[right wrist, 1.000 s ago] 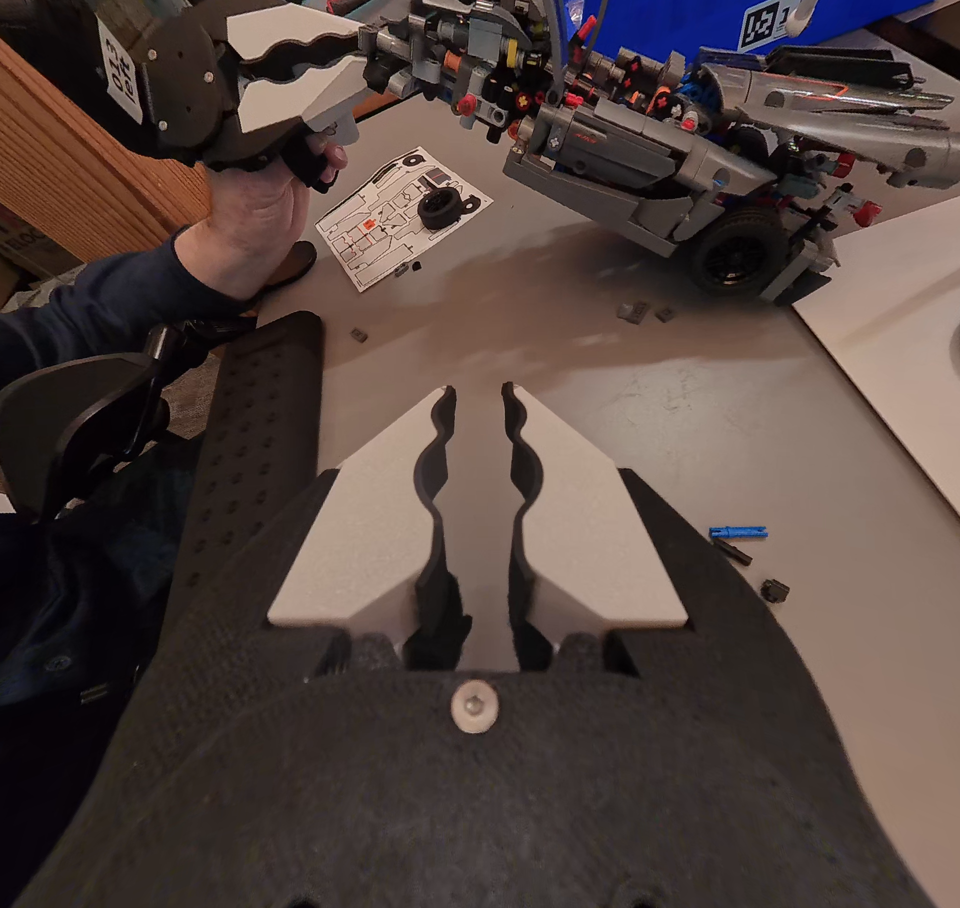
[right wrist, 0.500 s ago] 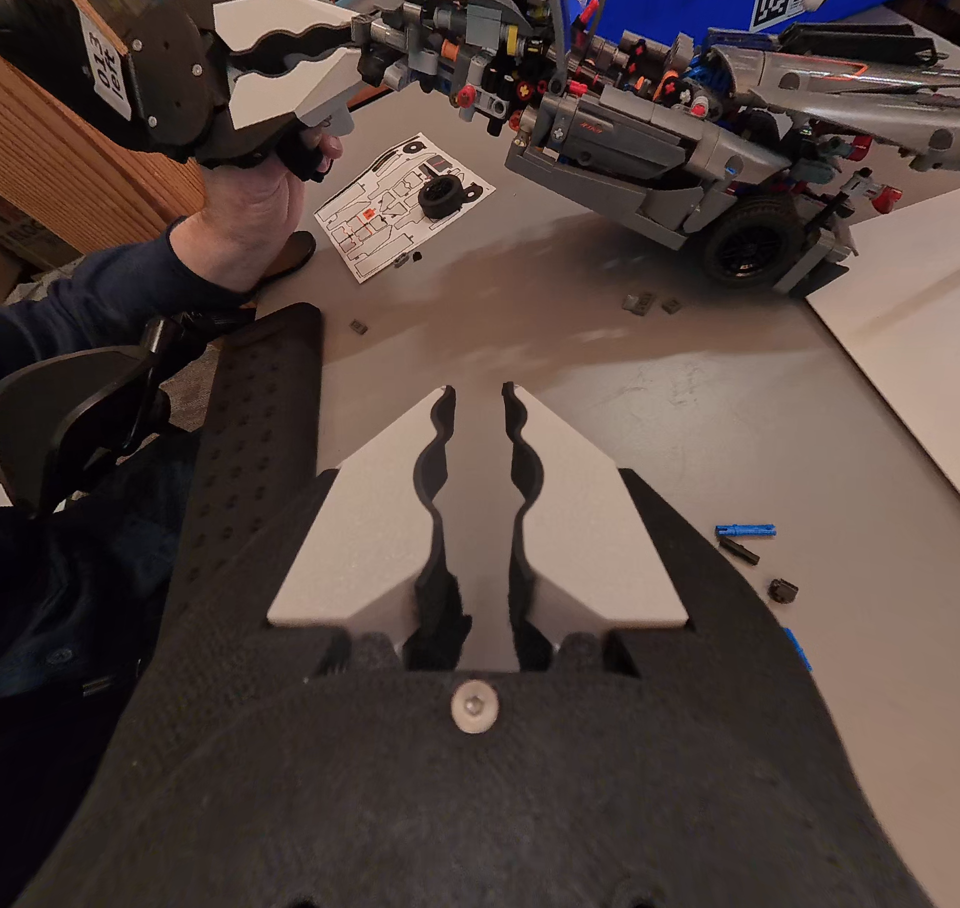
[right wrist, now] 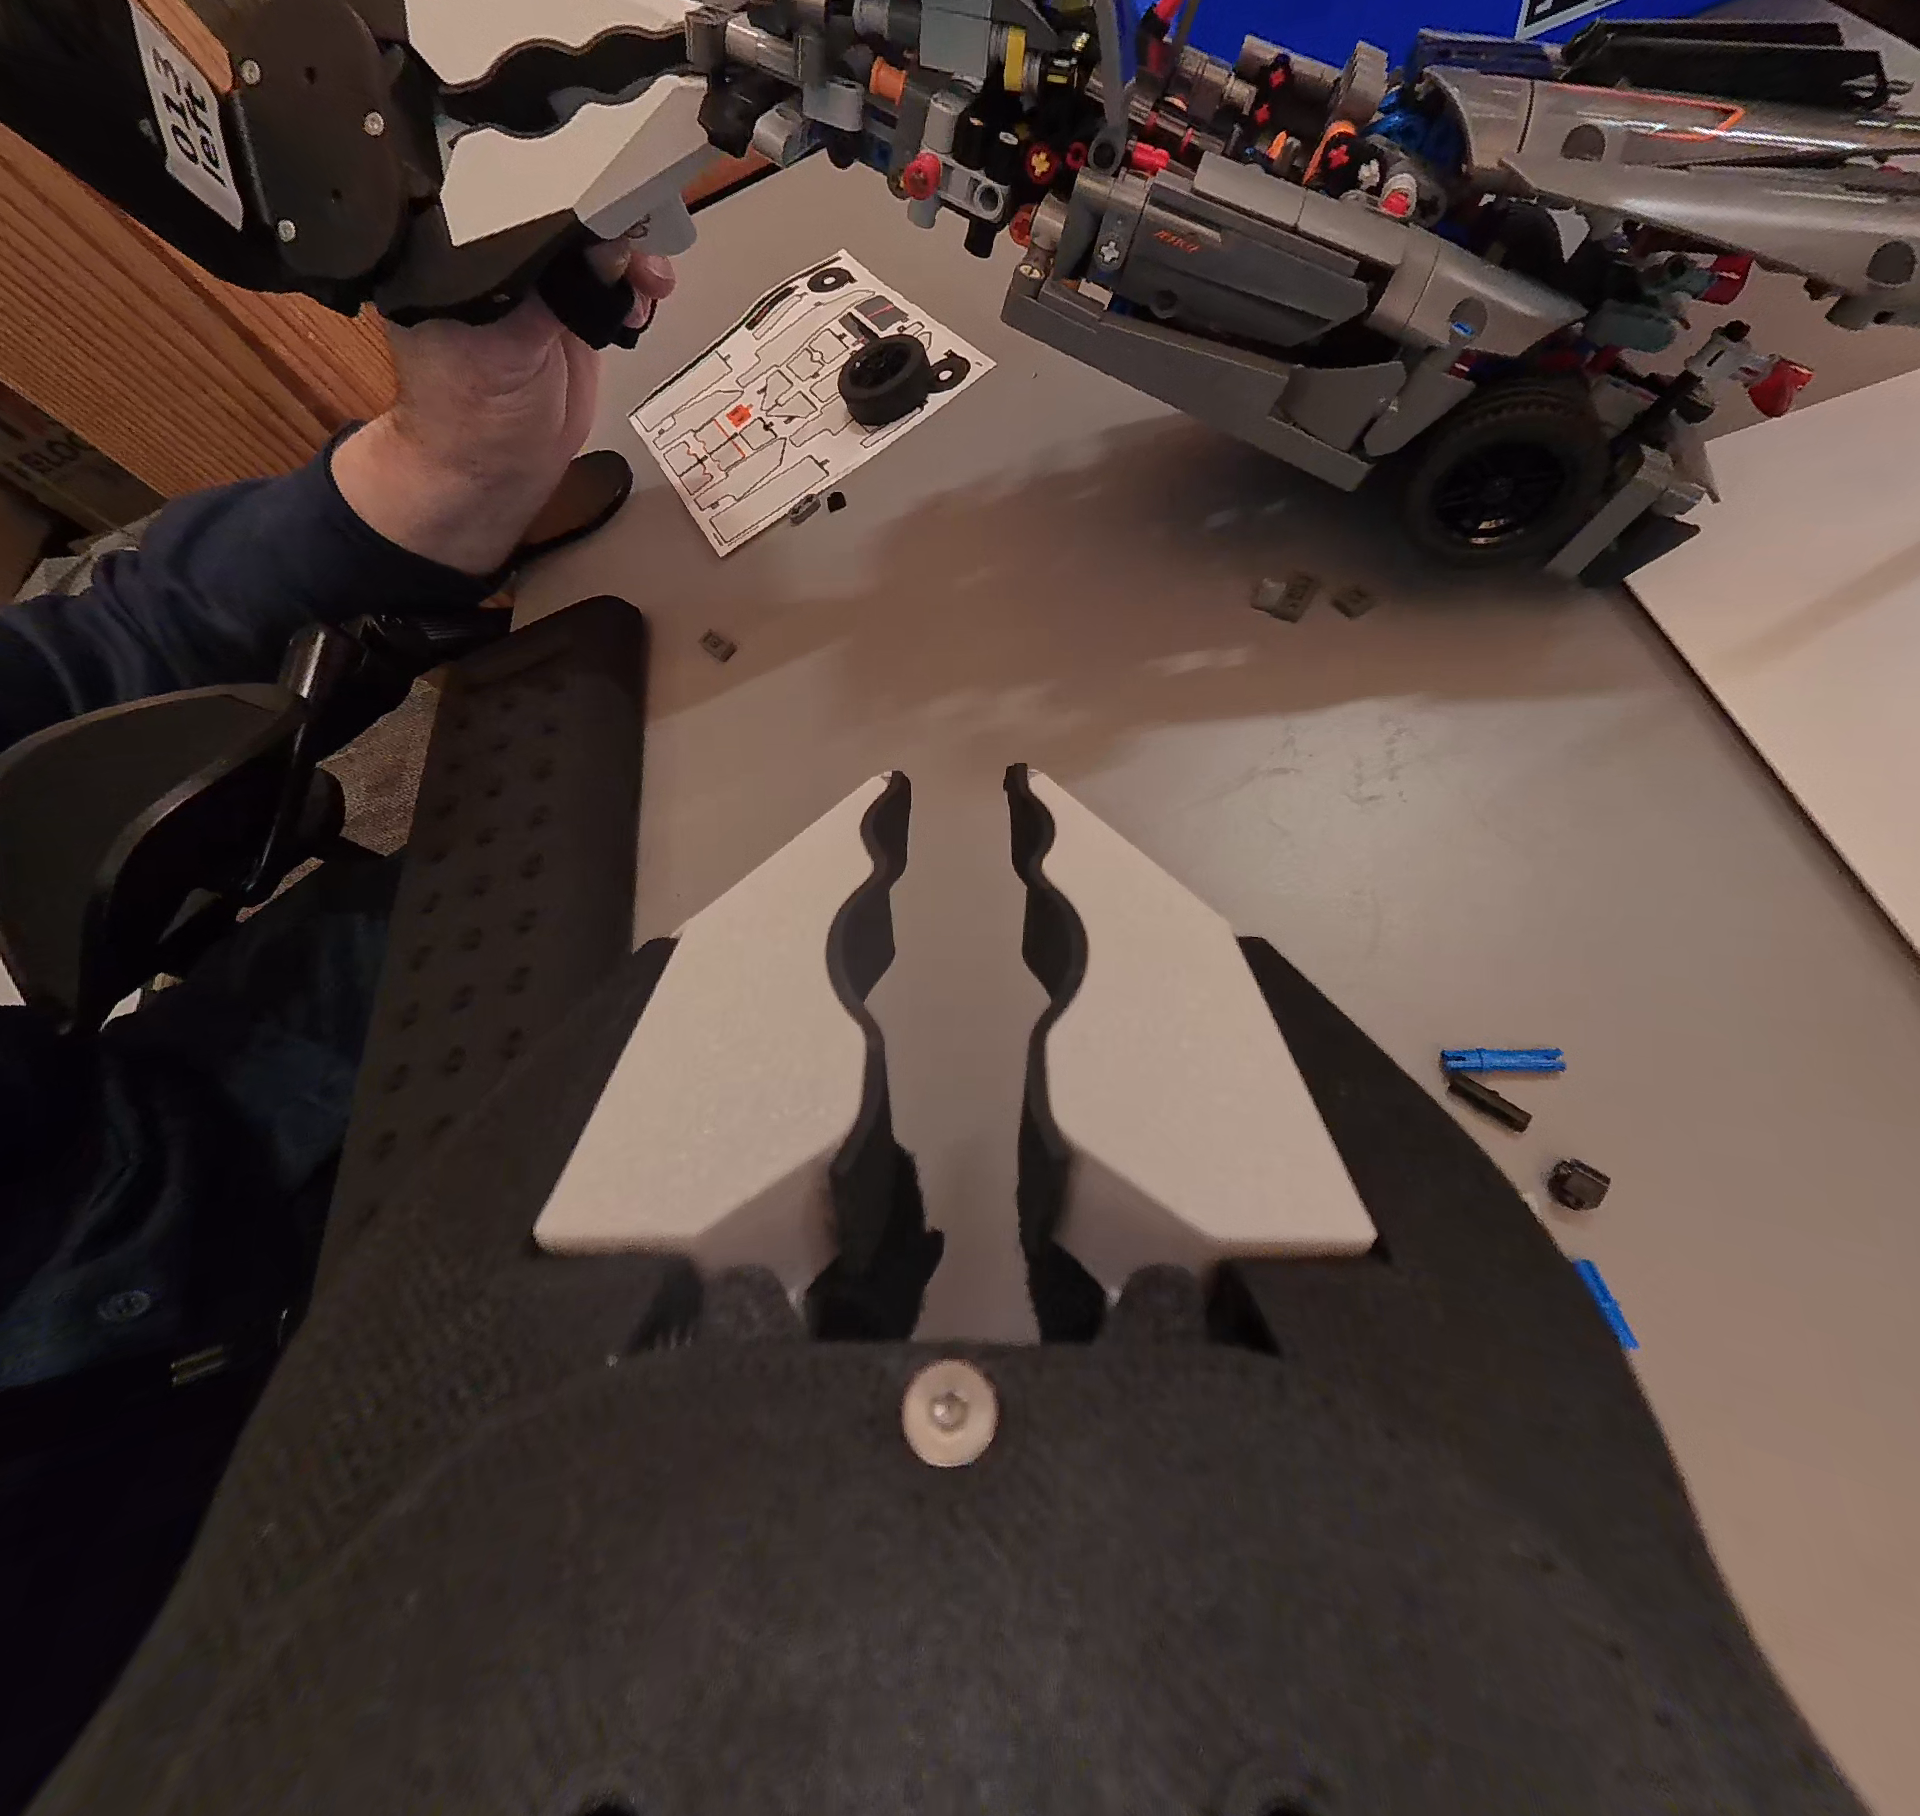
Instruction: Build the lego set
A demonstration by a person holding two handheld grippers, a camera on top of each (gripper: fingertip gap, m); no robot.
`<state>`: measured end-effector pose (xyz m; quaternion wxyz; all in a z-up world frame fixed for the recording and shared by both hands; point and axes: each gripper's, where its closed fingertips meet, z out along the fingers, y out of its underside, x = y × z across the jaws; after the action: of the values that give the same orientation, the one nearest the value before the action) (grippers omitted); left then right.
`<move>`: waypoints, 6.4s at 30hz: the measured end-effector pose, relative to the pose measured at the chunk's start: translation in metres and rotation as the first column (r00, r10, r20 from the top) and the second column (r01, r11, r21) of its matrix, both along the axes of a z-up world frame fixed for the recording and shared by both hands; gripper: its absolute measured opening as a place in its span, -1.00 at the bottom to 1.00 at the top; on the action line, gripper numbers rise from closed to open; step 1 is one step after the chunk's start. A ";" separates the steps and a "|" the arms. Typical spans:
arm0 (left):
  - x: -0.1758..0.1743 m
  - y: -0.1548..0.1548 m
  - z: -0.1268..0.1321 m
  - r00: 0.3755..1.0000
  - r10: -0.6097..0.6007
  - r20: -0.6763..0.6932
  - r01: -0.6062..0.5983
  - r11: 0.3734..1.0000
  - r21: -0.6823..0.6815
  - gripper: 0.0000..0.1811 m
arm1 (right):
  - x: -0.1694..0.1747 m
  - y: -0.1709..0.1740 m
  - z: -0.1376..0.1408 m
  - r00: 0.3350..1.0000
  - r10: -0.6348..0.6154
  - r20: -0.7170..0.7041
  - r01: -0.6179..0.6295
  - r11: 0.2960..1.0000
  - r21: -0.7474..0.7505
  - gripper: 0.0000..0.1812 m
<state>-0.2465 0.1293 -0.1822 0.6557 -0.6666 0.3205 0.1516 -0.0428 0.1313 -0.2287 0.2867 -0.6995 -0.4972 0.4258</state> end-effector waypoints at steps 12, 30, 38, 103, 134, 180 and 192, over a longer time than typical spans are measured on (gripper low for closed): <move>0.003 -0.006 -0.001 1.000 -0.001 -0.030 0.001 1.000 0.008 -1.00 | -0.002 -0.002 -0.004 1.000 0.009 0.010 -0.009 1.000 -0.005 -0.81; 0.048 -0.027 -0.002 0.968 -0.066 -0.243 0.080 0.995 0.051 -1.00 | -0.058 -0.025 -0.010 0.993 0.062 -0.100 -0.069 0.995 -0.073 -0.72; 0.082 -0.026 -0.001 0.938 -0.127 -0.323 0.150 0.988 0.047 -1.00 | -0.095 -0.021 0.007 0.963 -0.057 -0.263 -0.013 0.966 -0.257 -0.59; 0.111 -0.020 -0.013 0.368 -0.304 -0.879 0.263 0.940 -0.215 -0.92 | -0.068 -0.003 0.008 0.956 0.022 -0.293 -0.065 0.988 -0.139 -0.81; 0.149 0.004 -0.020 0.795 -0.333 -0.507 0.365 0.930 -0.039 -0.93 | -0.033 0.018 0.025 0.915 0.002 -0.403 -0.090 0.976 -0.198 -0.99; 0.146 -0.017 0.045 0.844 -0.511 -0.163 0.495 0.859 -0.127 -0.95 | -0.034 -0.008 0.076 0.877 0.066 -0.477 -0.081 0.997 -0.010 -0.87; 0.135 -0.016 0.055 0.848 -0.525 -0.075 0.511 0.846 -0.151 -0.95 | -0.026 0.002 0.081 0.878 0.018 -0.478 -0.014 1.000 0.013 -0.84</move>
<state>-0.1111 0.1131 -0.1277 0.6099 -0.5850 0.5343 -0.0139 -0.0683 0.1338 -0.1477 0.4004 -0.5673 -0.4188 0.5852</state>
